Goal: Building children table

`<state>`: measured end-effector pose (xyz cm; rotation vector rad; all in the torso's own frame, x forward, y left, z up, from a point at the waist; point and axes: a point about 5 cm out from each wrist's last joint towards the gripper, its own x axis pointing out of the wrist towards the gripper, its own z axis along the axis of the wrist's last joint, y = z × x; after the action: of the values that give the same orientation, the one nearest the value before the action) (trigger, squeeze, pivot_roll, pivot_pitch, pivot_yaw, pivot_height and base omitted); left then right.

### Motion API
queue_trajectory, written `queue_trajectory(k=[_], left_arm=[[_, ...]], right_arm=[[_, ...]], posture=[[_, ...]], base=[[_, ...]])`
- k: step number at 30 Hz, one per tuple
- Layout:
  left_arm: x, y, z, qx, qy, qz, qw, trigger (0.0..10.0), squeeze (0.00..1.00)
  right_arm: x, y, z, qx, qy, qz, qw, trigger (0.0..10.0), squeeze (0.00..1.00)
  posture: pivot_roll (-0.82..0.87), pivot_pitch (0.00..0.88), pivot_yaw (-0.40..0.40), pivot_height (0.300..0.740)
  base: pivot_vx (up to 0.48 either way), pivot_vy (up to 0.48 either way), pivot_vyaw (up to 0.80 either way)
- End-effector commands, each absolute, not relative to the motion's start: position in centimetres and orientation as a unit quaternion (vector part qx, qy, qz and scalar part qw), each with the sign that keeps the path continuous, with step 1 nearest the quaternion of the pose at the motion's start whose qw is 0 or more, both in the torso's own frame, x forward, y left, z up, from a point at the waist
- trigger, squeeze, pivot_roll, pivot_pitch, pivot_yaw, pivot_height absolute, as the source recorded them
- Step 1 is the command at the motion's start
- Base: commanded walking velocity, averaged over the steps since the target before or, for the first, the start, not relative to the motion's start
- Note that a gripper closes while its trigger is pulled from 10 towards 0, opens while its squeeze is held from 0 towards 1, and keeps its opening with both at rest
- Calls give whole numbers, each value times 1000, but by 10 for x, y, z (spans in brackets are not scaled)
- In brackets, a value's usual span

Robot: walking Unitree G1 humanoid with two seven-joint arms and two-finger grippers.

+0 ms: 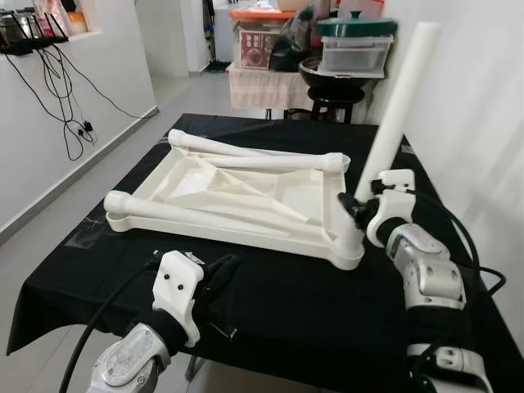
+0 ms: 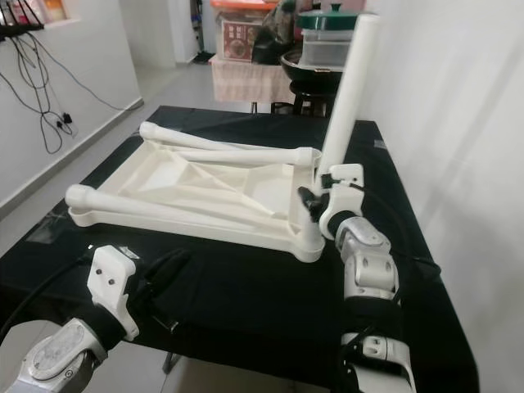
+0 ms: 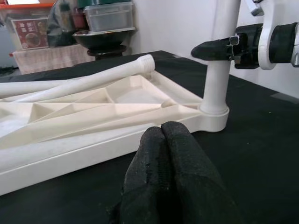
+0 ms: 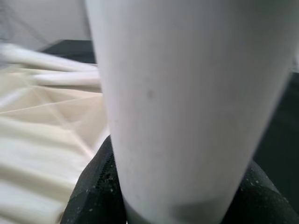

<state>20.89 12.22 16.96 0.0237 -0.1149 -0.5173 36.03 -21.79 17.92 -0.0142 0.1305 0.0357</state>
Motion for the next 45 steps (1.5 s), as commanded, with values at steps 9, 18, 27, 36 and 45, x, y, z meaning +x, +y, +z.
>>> queue_trajectory(k=[9,18,27,36,45], left_arm=[[211,124,165,15,-45,-254,966,10000,0],[210,124,164,12,-32,-260,965,10000,0],[213,135,165,18,-40,-197,979,10000,0],[219,147,166,55,-28,-123,991,10000,0],[218,155,165,70,-29,-61,995,10000,0]], right_arm=[[351,-233,189,-22,67,-42,997,10000,1000],[302,-189,157,24,100,98,990,10000,0],[260,-180,147,-14,60,108,992,10000,0],[251,-176,148,-20,52,116,992,10000,0],[252,-170,147,-13,30,133,991,10000,0]], posture=[[6,0,-20,740],[-13,0,-12,740],[-31,0,7,740],[-46,0,29,740],[-52,0,42,740]], base=[[0,0,0],[0,0,0],[0,0,0],[0,166,0],[0,480,0]])
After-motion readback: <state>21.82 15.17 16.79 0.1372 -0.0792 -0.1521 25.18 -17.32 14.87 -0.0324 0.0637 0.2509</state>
